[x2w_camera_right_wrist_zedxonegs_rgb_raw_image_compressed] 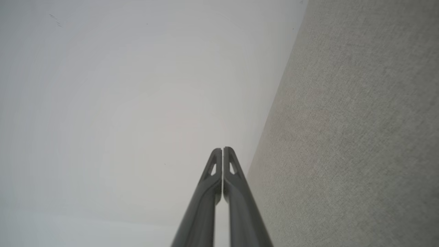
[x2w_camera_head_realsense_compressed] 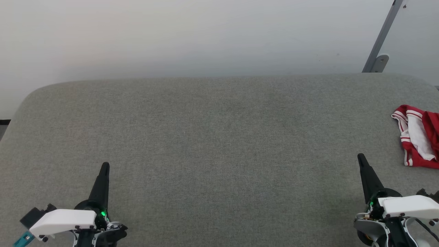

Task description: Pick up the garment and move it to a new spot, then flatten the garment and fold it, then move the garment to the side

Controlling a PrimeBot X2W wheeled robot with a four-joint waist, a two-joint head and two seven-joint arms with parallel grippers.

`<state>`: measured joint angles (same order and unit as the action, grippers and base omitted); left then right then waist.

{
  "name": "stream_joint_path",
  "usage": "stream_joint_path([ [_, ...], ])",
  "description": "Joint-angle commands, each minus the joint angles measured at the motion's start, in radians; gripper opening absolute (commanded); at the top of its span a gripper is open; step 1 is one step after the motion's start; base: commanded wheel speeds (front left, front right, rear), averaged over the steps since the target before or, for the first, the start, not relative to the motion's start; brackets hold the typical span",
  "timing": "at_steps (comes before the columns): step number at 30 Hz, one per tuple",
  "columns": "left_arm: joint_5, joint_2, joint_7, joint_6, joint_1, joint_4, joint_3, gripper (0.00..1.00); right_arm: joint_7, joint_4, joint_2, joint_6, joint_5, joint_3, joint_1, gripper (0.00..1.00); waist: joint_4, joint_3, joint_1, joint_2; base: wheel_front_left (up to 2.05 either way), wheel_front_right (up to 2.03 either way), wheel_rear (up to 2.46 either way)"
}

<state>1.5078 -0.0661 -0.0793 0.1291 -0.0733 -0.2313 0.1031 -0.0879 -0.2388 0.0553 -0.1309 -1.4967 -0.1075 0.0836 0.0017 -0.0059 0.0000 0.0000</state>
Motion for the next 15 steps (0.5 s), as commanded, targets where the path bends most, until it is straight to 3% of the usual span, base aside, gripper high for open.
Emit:
stream_joint_path([
  [1, 0.018, 0.000, -0.006, 0.002, -0.015, -0.001, 0.005, 0.00, -0.004, -0.001, -0.003, 0.000, -0.016, -0.003, 0.013, 0.00, 0.000, 0.000, 0.0000, 0.0000, 0.00, 0.00, 0.00],
  [15, 0.098, 0.013, -0.031, 0.003, -0.040, -0.014, 0.009, 0.00, -0.027, -0.007, -0.006, 0.000, -0.105, -0.007, 0.030, 0.00, -0.001, 0.008, 0.0000, 0.0000, 0.00, 0.00, 0.00],
])
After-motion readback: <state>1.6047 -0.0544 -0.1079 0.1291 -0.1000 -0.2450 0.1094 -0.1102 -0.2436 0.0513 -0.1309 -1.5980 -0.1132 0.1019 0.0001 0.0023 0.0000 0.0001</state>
